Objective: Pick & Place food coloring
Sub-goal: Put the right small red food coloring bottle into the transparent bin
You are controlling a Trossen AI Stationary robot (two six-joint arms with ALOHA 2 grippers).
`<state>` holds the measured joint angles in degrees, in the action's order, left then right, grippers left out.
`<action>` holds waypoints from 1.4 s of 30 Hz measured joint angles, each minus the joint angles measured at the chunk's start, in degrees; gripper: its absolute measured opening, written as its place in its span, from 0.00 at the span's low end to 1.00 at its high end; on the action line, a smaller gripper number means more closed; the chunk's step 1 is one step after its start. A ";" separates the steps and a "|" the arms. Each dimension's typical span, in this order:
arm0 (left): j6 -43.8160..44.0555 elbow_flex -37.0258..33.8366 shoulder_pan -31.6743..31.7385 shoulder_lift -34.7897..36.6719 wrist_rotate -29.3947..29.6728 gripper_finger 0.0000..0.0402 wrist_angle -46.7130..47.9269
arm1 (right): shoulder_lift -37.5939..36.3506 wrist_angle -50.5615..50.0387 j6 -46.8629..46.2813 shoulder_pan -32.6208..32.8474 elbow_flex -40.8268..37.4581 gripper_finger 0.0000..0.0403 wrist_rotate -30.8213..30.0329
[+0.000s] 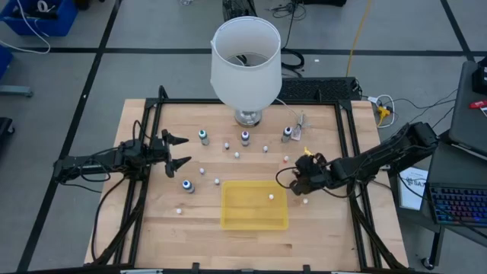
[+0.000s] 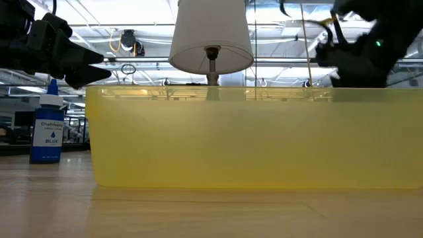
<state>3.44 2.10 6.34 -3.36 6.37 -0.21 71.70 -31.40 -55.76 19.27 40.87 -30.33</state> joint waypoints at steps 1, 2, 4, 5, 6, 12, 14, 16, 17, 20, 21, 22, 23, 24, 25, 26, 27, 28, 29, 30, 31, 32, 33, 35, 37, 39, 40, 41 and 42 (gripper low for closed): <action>0.00 -0.01 -0.01 0.00 0.00 0.91 0.00 | 0.02 0.34 1.60 0.39 1.20 0.14 -1.39; 0.00 -0.01 0.01 0.00 0.00 0.91 0.00 | 0.02 0.55 3.44 0.93 2.57 0.14 -2.86; 0.00 -0.01 -0.01 0.00 0.00 0.91 0.00 | 0.01 2.11 8.61 2.35 5.78 0.14 -5.90; 0.00 -0.01 0.00 0.00 0.00 0.91 0.00 | 0.00 3.80 12.07 3.25 7.27 0.14 -7.36; 0.00 0.01 0.01 0.00 0.00 0.91 0.00 | 0.00 5.90 15.50 4.19 8.70 0.14 -8.67; 0.00 0.01 -0.01 0.00 0.00 0.91 0.00 | 1.30 21.00 34.46 8.99 17.84 0.14 -13.38; 0.00 0.01 0.01 0.00 0.00 0.91 0.00 | 3.48 20.77 38.55 10.11 22.64 0.14 -13.40; -0.02 -0.01 -0.01 0.00 0.00 0.91 0.02 | 6.71 19.42 41.64 10.85 28.33 0.14 -13.30; 0.00 -0.01 0.01 -0.01 0.00 0.91 0.00 | 8.60 17.98 43.02 11.22 31.45 0.14 -13.31; 0.00 -0.01 0.01 -0.01 0.00 0.91 0.00 | 15.06 11.06 45.10 12.14 41.65 0.14 -13.15; 0.00 -0.01 0.00 0.00 0.00 0.91 0.00 | 17.32 7.43 44.90 12.19 45.35 0.14 -13.03; 0.00 -0.01 0.00 -0.01 0.00 0.91 0.02 | 19.64 3.82 44.29 12.19 48.96 0.14 -12.74; 0.00 -0.01 -0.01 0.00 -0.02 0.91 0.02 | 21.83 0.05 43.38 12.16 52.50 0.14 -11.97; 0.00 -0.01 0.01 0.00 0.00 0.91 0.02 | 24.06 -3.71 42.20 11.91 56.10 0.14 -10.73; 0.00 -0.01 -0.01 -0.02 0.00 0.91 0.04 | 26.04 -7.49 40.63 11.55 59.37 0.14 -9.12; 0.00 0.00 -0.01 -0.02 0.00 0.91 0.04 | 27.97 -10.86 38.80 11.03 62.37 0.14 -6.87; 0.00 0.00 0.01 -0.01 -0.02 0.91 0.02 | 29.77 -14.24 36.62 10.41 65.48 0.14 -4.14; 0.00 -0.01 -0.01 0.00 0.00 0.91 0.01 | 31.38 -17.77 34.29 9.82 68.03 0.14 -1.55; 0.00 -0.01 -0.01 -0.02 0.00 0.91 0.02 | 32.85 -21.38 32.07 9.15 70.15 0.14 0.77; 0.00 0.00 -0.01 -0.01 0.00 0.91 0.02 | 34.10 -24.78 29.97 8.58 71.69 0.14 2.86; 0.00 0.00 0.00 -0.01 -0.01 0.91 0.02 | 35.17 -27.85 27.77 8.06 72.46 0.14 4.70; 0.00 -0.01 0.01 -0.02 -0.02 0.91 0.02 | 36.06 -30.58 25.55 7.53 72.61 0.14 6.54; 0.00 -0.01 -0.01 -0.02 -0.02 0.91 0.02 | 36.90 -33.16 23.54 7.21 72.45 0.14 8.36; 0.00 -0.01 0.00 0.00 -0.02 0.91 0.02 | 38.19 -35.71 19.93 6.73 70.83 0.14 11.98; 0.00 -0.01 0.00 -0.01 -0.01 0.91 0.02 | 39.05 -35.59 17.87 6.66 68.15 0.14 15.27; 0.00 -0.01 0.01 0.00 -0.02 0.91 0.02 | 39.57 -33.61 16.72 6.67 64.62 0.14 17.74; 0.00 0.00 0.01 -0.01 -0.02 0.91 0.02 | 39.75 -32.03 16.22 6.70 62.70 0.14 18.79; 0.00 -0.01 -0.01 0.00 -0.02 0.91 0.02 | 39.79 -30.38 15.77 6.75 60.69 0.14 20.15; 0.00 -0.01 0.00 0.00 -0.02 0.91 0.02 | 39.80 -28.75 15.43 6.75 58.71 0.14 21.44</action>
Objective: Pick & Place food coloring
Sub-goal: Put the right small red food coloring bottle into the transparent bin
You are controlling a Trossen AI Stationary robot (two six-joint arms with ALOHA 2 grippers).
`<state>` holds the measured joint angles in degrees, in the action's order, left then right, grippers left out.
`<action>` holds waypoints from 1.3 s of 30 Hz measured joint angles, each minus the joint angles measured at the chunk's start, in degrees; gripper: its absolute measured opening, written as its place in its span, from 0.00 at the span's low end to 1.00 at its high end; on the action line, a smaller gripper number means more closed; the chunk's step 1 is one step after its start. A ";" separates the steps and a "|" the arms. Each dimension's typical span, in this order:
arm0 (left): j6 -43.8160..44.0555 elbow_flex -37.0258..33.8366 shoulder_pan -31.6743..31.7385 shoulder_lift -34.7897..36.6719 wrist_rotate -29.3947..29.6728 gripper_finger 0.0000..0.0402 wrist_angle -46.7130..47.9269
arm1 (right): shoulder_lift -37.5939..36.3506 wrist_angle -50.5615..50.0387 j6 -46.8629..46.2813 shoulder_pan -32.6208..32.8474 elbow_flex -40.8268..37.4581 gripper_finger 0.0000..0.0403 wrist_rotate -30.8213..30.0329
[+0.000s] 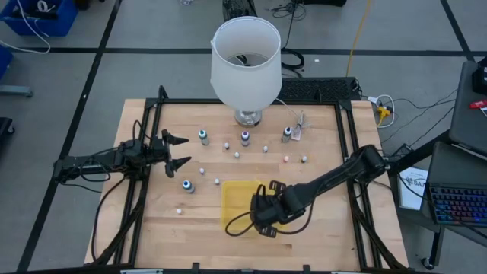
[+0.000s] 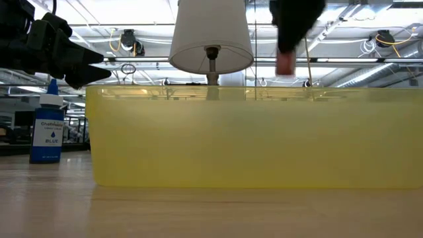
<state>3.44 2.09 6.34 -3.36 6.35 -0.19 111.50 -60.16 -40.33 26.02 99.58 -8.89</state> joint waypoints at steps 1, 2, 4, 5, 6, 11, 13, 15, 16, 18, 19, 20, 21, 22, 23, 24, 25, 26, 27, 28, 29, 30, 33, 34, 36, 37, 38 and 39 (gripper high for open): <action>0.00 0.00 -0.01 -0.02 0.00 0.91 -0.02 | 0.00 1.69 -0.41 -0.02 -1.93 0.14 1.07; 0.00 0.00 0.00 -0.02 0.00 0.91 0.00 | -0.02 3.07 -0.97 -0.02 -3.71 0.14 1.64; 0.00 0.00 0.00 -0.01 0.00 0.91 -0.01 | -0.02 5.26 -2.17 -0.02 -7.32 0.14 2.88; 0.00 0.01 -0.01 -0.01 0.00 0.91 -0.02 | -0.02 6.01 -2.70 -0.02 -8.93 0.14 3.65; 0.00 0.01 0.01 -0.01 0.00 0.91 -0.02 | -0.02 6.87 -3.24 -0.02 -10.46 0.14 4.45; 0.00 0.00 0.00 -0.01 -0.01 0.91 -0.02 | -0.02 8.84 -5.58 -0.02 -14.81 0.14 4.88; 0.00 0.01 0.01 -0.01 0.00 0.91 -0.02 | -0.02 9.04 -5.93 -0.02 -15.40 0.14 4.90; 0.00 0.01 0.01 0.00 0.00 0.91 -0.01 | -0.02 9.17 -5.93 -0.02 -15.62 0.14 4.74; 0.00 0.00 0.01 -0.02 0.00 0.91 -0.02 | -0.02 9.20 -5.93 -0.02 -15.67 0.14 4.67; 0.00 0.02 -0.01 -0.02 0.00 0.91 -0.02 | -0.02 9.34 -5.95 -0.02 -15.73 0.14 4.66; 0.00 0.00 0.01 -0.02 0.00 0.91 0.00 | -0.02 9.50 -5.93 -0.02 -15.75 0.14 4.66; 0.00 0.00 0.00 -0.01 0.00 0.91 -0.02 | -0.02 9.79 -5.93 -0.02 -15.75 0.14 4.64; 0.00 0.01 0.01 -0.01 0.00 0.91 -0.02 | -0.02 10.04 -5.95 -0.02 -15.75 0.14 4.62; 0.00 0.00 0.00 0.00 0.00 0.91 -0.02 | -0.02 10.27 -5.94 -0.02 -15.75 0.14 4.62; 0.00 0.01 0.00 -0.01 -0.01 0.91 -0.01 | -0.02 10.43 -5.93 -0.02 -15.75 0.14 4.62; 0.00 0.01 0.01 -0.01 0.00 0.91 -0.02 | -0.02 10.60 -5.93 -0.02 -15.77 0.14 4.59; 0.00 0.00 0.00 -0.01 0.00 0.91 -0.02 | -0.05 11.07 -5.93 -0.02 -15.99 0.14 4.57; 0.00 0.00 0.01 -0.02 0.00 0.91 -0.02 | -0.07 11.74 -5.94 -0.02 -16.39 0.14 4.57; 0.00 0.00 -0.01 0.00 0.00 0.91 -0.02 | -0.07 12.63 -5.95 -0.02 -16.95 0.14 4.55; 0.00 0.02 0.01 -0.02 0.00 0.91 -0.02 | -0.07 13.48 -6.00 -0.02 -17.58 0.14 4.60; 0.00 0.00 0.01 0.00 0.00 0.91 0.00 | -0.07 14.26 -6.17 -0.02 -18.26 0.14 4.62; 0.00 0.01 0.01 -0.02 0.00 0.91 -0.02 | -0.07 15.04 -6.47 -0.02 -18.96 0.14 4.64; 0.00 0.01 0.01 -0.01 0.00 0.91 -0.02 | -0.15 16.26 -7.02 -0.02 -19.95 0.14 4.63; 0.00 0.00 0.01 0.00 0.00 0.91 -0.02 | -0.13 16.32 -7.03 -0.02 -19.97 0.14 4.57; 0.00 0.00 -0.01 0.00 0.00 0.91 -0.02 | -0.14 16.50 -7.45 -0.02 -19.97 0.15 4.59; 0.00 0.01 0.01 -0.02 0.00 0.91 -0.02 | -0.21 16.57 -7.95 -0.02 -19.97 0.16 4.65; 0.00 0.01 0.01 -0.02 0.00 0.91 0.00 | -0.32 16.62 -8.41 -0.02 -19.99 0.17 4.74; 0.00 0.02 0.01 -0.01 0.00 0.91 -0.02 | -0.33 16.80 -8.61 -0.07 -19.99 0.19 5.21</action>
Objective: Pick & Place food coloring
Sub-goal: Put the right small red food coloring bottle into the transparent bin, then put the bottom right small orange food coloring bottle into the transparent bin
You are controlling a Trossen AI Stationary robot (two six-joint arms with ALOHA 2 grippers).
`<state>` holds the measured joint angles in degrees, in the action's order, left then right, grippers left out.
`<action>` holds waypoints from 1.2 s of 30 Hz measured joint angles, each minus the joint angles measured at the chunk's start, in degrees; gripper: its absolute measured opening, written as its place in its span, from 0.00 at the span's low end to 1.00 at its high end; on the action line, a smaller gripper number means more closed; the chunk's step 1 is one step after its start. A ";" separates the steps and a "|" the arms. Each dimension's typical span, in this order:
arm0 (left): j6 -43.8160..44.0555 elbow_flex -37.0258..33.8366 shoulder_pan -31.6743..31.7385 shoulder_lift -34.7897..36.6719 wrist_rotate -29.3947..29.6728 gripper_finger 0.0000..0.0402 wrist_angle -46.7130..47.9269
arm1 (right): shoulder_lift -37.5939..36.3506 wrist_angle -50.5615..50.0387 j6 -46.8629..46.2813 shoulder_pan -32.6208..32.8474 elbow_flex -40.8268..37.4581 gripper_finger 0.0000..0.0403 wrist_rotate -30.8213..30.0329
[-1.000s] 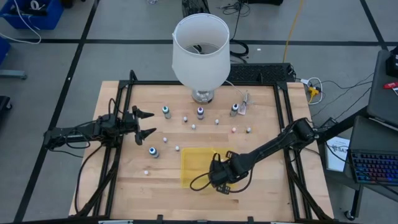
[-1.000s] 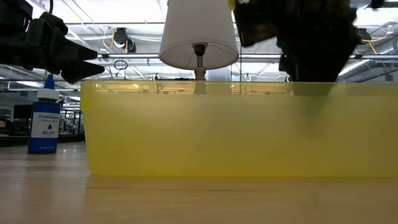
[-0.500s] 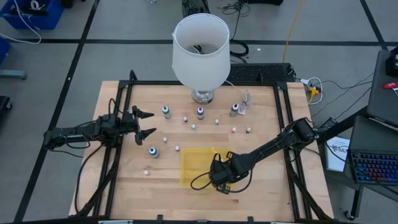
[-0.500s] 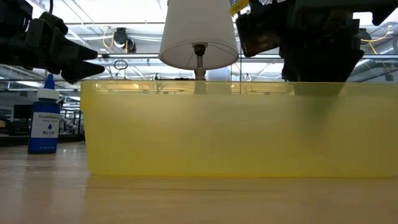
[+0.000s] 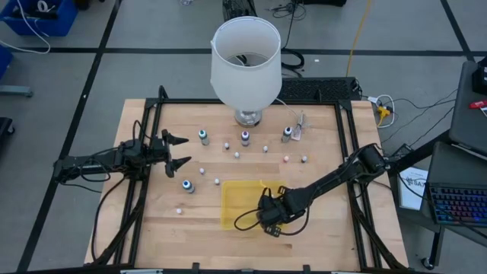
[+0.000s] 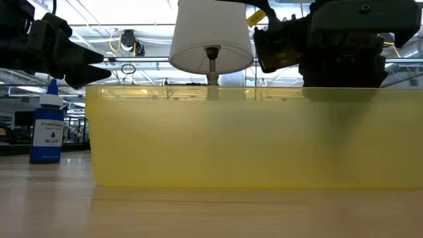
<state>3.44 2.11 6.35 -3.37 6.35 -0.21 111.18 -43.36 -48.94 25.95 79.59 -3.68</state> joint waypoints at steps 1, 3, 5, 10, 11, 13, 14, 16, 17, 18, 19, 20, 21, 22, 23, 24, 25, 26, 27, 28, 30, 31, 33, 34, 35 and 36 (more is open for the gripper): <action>0.00 -0.02 0.00 0.00 0.00 0.91 0.00 | 0.00 0.22 -0.10 -0.04 0.00 0.20 0.92; 0.00 -0.02 -0.02 -0.01 0.00 0.91 0.00 | 0.00 0.77 -0.10 -0.08 0.00 0.24 2.93; 0.00 0.00 0.00 0.00 0.00 0.91 0.00 | 0.00 1.67 -0.35 -0.08 0.00 0.27 4.12; 0.00 -0.02 -0.02 0.00 0.00 0.91 0.00 | -0.20 2.49 -1.37 -0.08 0.00 0.36 4.02; 0.00 -0.02 0.00 0.02 0.00 0.91 0.00 | -0.24 2.45 -1.37 -0.11 0.00 0.37 4.02; 0.00 -0.02 0.00 0.00 0.00 0.91 0.00 | -0.26 2.47 -1.39 -0.18 0.00 0.40 4.02; 0.00 -0.02 0.00 0.01 0.00 0.91 0.00 | -0.26 2.44 -1.40 -0.27 0.00 0.41 4.02; 0.00 -0.02 0.00 0.00 0.00 0.91 0.02 | -0.26 2.43 -2.04 -0.53 0.00 0.43 4.53; 0.00 -0.01 -0.02 0.01 0.00 0.91 0.00 | -0.26 2.41 -2.40 -0.79 0.00 0.44 5.45; 0.00 -0.01 -0.01 0.02 0.00 0.91 0.01 | -0.30 2.32 -2.86 -0.99 0.00 0.45 6.60; 0.00 0.00 0.00 0.01 0.00 0.91 0.01 | -0.65 2.03 -3.19 -1.30 -0.02 0.45 7.61; 0.00 -0.02 -0.02 0.02 0.00 0.91 0.00 | -0.97 1.85 -3.66 -1.65 -0.02 0.45 8.48; 0.00 -0.02 0.00 0.00 0.00 0.91 0.00 | -1.42 1.68 -4.29 -1.93 -0.02 0.46 9.32; 0.00 -0.02 0.00 0.01 0.00 0.91 0.00 | -2.06 1.19 -4.47 -2.15 -0.02 0.46 9.67; 0.00 0.00 -0.01 0.00 0.00 0.91 0.02 | -2.60 0.77 -4.60 -2.40 -0.02 0.46 9.70; -0.02 -0.02 0.00 0.00 0.00 0.91 0.02 | -3.29 0.37 -4.60 -2.63 -0.02 0.46 9.60; 0.00 -0.02 0.00 -0.01 0.00 0.91 0.02 | -4.12 -0.10 -4.61 -2.75 -0.02 0.46 9.30; 0.00 -0.01 0.00 -0.01 0.00 0.91 0.03 | -4.97 -0.54 -4.63 -2.89 -0.02 0.46 8.49; 0.00 0.00 -0.02 0.02 0.00 0.91 0.00 | -5.91 -0.94 -4.68 -3.04 -0.02 0.46 7.75; 0.00 -0.02 -0.02 0.02 0.00 0.91 0.00 | -6.97 -1.61 -4.98 -3.07 -0.02 0.46 6.88; 0.00 -0.01 -0.02 -0.01 0.00 0.91 0.02 | -9.11 -3.21 -6.06 -3.08 -0.02 0.46 5.17; 0.00 -0.01 -0.01 0.00 0.00 0.91 0.01 | -10.13 -4.26 -6.68 -3.08 -0.02 0.46 4.49; 0.00 -0.01 -0.02 0.00 0.00 0.91 0.01 | -12.41 -7.27 -8.88 -2.97 -0.02 0.46 3.46; 0.00 -0.02 -0.01 0.02 0.00 0.91 0.00 | -13.51 -9.18 -10.36 -2.77 -0.01 0.46 3.43; 0.00 -0.02 0.00 -0.01 0.00 0.91 0.00 | -14.52 -11.31 -12.07 -2.56 0.02 0.46 3.29; 0.00 -0.02 -0.02 0.02 0.00 0.91 0.00 | -15.38 -13.91 -13.78 -2.25 0.02 0.46 3.29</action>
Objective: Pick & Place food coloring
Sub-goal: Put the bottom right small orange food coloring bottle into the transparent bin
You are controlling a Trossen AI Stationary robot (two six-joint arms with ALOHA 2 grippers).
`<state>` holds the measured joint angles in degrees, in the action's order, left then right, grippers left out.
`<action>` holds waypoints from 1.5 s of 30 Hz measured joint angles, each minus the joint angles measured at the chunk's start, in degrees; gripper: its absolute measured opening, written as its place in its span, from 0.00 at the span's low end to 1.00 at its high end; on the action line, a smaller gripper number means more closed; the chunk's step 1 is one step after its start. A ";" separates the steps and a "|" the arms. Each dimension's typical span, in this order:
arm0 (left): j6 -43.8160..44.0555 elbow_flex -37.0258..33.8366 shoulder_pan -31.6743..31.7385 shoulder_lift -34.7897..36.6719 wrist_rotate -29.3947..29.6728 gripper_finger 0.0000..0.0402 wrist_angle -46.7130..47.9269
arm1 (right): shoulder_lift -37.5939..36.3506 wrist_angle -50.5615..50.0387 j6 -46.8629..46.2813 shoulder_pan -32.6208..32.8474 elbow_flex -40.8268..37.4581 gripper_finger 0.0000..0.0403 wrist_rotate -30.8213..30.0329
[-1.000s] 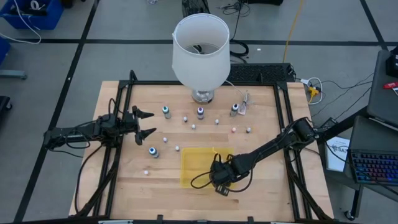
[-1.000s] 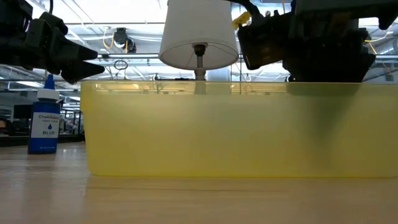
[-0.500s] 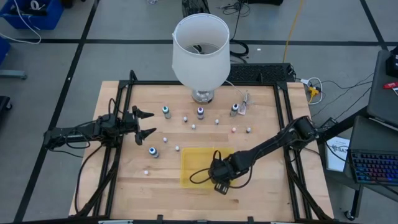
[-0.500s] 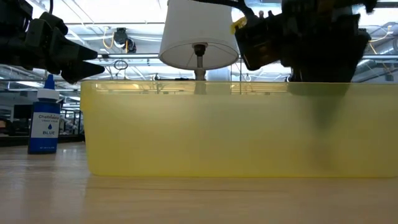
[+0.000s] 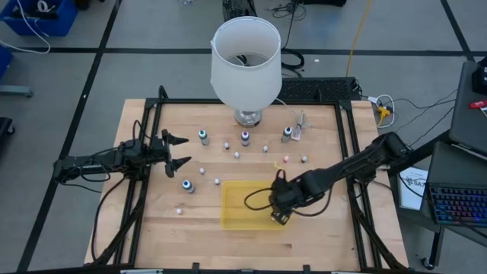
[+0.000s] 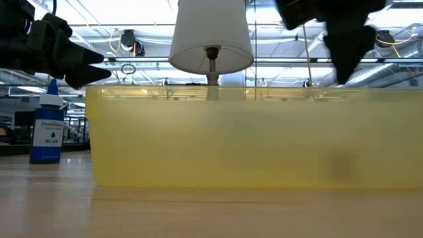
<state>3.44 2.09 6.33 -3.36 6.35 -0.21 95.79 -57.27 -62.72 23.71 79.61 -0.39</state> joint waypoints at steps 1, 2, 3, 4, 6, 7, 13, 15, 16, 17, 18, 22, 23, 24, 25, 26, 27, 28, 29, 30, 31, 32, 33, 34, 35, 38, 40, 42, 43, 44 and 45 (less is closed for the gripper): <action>0.00 0.00 0.02 0.00 0.00 0.91 0.00 | -0.69 -2.63 -1.97 0.41 0.00 0.46 -0.02; 0.00 0.01 0.00 -0.02 0.01 0.91 0.01 | -1.34 -5.47 -3.84 0.83 0.00 0.46 -0.01; -0.01 0.00 0.00 -0.02 0.00 0.91 0.00 | -1.78 -8.25 -5.66 1.28 0.00 0.46 -0.07; 0.00 0.00 0.00 0.00 0.00 0.91 0.00 | -2.05 -10.98 -7.59 1.81 0.00 0.45 -0.29; 0.00 0.01 0.02 -0.01 0.00 0.91 0.00 | -2.12 -15.96 -10.90 3.05 0.00 0.45 -0.93; 0.00 0.00 0.02 -0.02 0.00 0.91 0.02 | -2.10 -17.95 -12.26 3.66 0.00 0.44 -1.00; 0.00 0.01 0.01 -0.02 0.00 0.91 0.00 | -2.12 -19.79 -17.16 6.54 0.00 0.44 -3.87; 0.00 0.00 0.01 0.00 0.00 0.91 0.00 | -2.12 -20.13 -17.61 7.11 0.00 0.44 -5.17; 0.00 0.00 0.00 -0.02 0.00 0.91 0.00 | -2.12 -20.05 -17.61 7.40 0.00 0.44 -5.65; 0.00 0.00 0.01 -0.02 0.00 0.91 0.02 | -2.00 -19.96 -17.58 7.55 0.00 0.44 -5.67; 0.00 0.00 0.02 -0.02 0.00 0.91 0.00 | -1.91 -19.81 -17.29 7.56 -0.16 0.44 -5.67; 0.00 0.01 0.02 0.00 0.00 0.91 0.00 | -1.84 -18.48 -16.03 7.48 -3.39 0.43 -5.56; 0.00 0.00 0.00 -0.02 0.00 0.91 0.00 | -1.84 -17.78 -15.42 7.29 -4.54 0.43 -5.39; 0.00 0.01 0.01 0.00 0.00 0.91 0.00 | -1.80 -16.82 -14.64 7.00 -5.73 0.43 -4.56; 0.00 0.02 0.02 -0.01 0.00 0.91 0.00 | -1.80 -15.54 -14.17 6.63 -7.00 0.43 -3.44; 0.00 0.01 0.00 -0.02 0.00 0.91 0.01 | -1.80 -14.22 -13.39 6.25 -8.16 0.43 -2.33; 0.00 0.02 0.02 -0.02 0.00 0.91 0.00 | -1.80 -12.83 -12.64 5.88 -9.20 0.43 -1.48; 0.00 0.02 0.01 -0.02 0.00 0.91 0.00 | -1.80 -11.47 -11.88 5.54 -10.15 0.43 -1.11; 0.00 0.00 0.02 -0.02 0.00 0.91 0.00 | -1.80 -10.17 -11.27 5.28 -10.99 0.43 -1.09; 0.00 0.00 0.01 -0.01 0.00 0.91 0.01 | -1.80 -8.99 -10.60 5.00 -11.84 0.43 -1.06; 0.00 0.00 0.02 -0.02 0.00 0.91 0.02 | -1.80 -7.81 -9.92 4.65 -12.73 0.43 -1.05; 0.00 0.00 0.02 -0.02 0.00 0.91 0.00 | -1.80 -6.77 -9.42 4.33 -13.57 0.43 -1.02; 0.00 0.00 0.02 -0.02 0.00 0.91 0.02 | -1.80 -5.59 -9.00 4.01 -14.40 0.43 -1.04; 0.00 0.01 0.01 -0.02 0.00 0.91 0.00 | -1.80 -4.31 -8.54 3.69 -15.29 0.42 -1.04; 0.00 0.00 0.01 -0.01 0.00 0.91 0.02 | -1.80 -3.09 -8.28 3.43 -16.20 0.42 -1.04; 0.00 0.00 0.00 -0.02 0.00 0.91 0.00 | -1.80 -0.25 -7.46 2.67 -18.51 0.42 -1.03; 0.00 0.00 0.00 -0.01 0.02 0.91 0.02 | -1.80 1.86 -7.07 2.26 -19.69 0.42 -1.00; 0.00 0.01 0.02 -0.02 0.00 0.91 0.00 | -1.80 3.31 -6.85 1.98 -20.57 0.42 -1.00; 0.00 0.02 0.00 -0.02 0.00 0.91 0.00 | -1.80 3.64 -6.71 1.83 -20.85 0.42 -0.99; 0.00 0.00 0.02 -0.02 0.00 0.91 0.00 | -1.80 3.82 -6.62 1.79 -21.02 0.42 -0.96; 0.00 0.00 0.02 -0.02 0.00 0.91 0.00 | -1.80 3.86 -6.62 1.77 -21.07 0.42 -0.88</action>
<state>3.44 2.09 6.35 -3.37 6.35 -0.21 94.00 -53.41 -69.34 25.47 58.54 -1.27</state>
